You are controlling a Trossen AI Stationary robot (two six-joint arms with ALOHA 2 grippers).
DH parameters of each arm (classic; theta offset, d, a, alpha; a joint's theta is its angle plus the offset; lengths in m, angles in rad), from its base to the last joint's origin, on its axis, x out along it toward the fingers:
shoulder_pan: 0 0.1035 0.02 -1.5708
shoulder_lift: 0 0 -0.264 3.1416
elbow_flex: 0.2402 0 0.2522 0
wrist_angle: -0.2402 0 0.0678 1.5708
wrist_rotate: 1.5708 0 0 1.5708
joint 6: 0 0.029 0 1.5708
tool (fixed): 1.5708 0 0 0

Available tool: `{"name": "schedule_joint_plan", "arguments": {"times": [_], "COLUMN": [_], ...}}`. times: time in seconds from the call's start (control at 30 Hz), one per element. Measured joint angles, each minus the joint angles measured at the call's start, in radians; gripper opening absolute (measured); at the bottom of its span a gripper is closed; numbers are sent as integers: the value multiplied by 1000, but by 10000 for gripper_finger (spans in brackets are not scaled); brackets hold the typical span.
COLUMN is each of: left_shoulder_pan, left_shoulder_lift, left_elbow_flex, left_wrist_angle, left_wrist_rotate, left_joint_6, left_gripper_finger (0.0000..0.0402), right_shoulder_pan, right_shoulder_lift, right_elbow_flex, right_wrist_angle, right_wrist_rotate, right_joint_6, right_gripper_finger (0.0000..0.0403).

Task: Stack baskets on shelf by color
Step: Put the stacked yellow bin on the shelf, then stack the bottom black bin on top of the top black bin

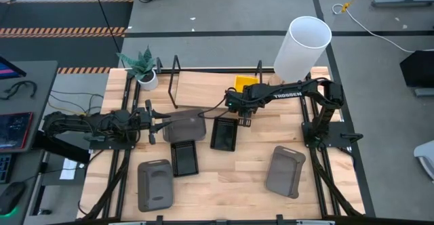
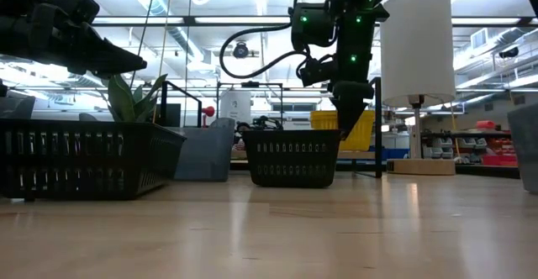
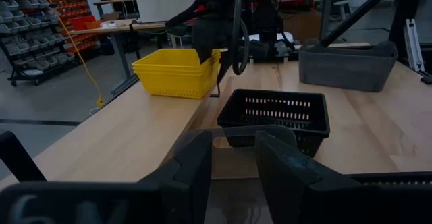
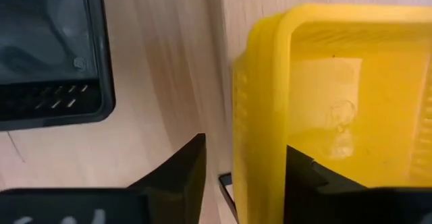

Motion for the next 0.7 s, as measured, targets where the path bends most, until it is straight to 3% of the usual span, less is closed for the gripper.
{"name": "schedule_joint_plan", "arguments": {"times": [0.7], "left_shoulder_pan": [0], "left_shoulder_lift": [0], "left_elbow_flex": [0], "left_wrist_angle": [0], "left_wrist_rotate": [0], "left_joint_6": [0], "left_gripper_finger": [121], "right_shoulder_pan": [110], "right_shoulder_lift": [-44], "right_elbow_flex": [244], "right_wrist_angle": [-235], "right_wrist_rotate": [10], "right_joint_6": [71], "right_gripper_finger": [213]}}
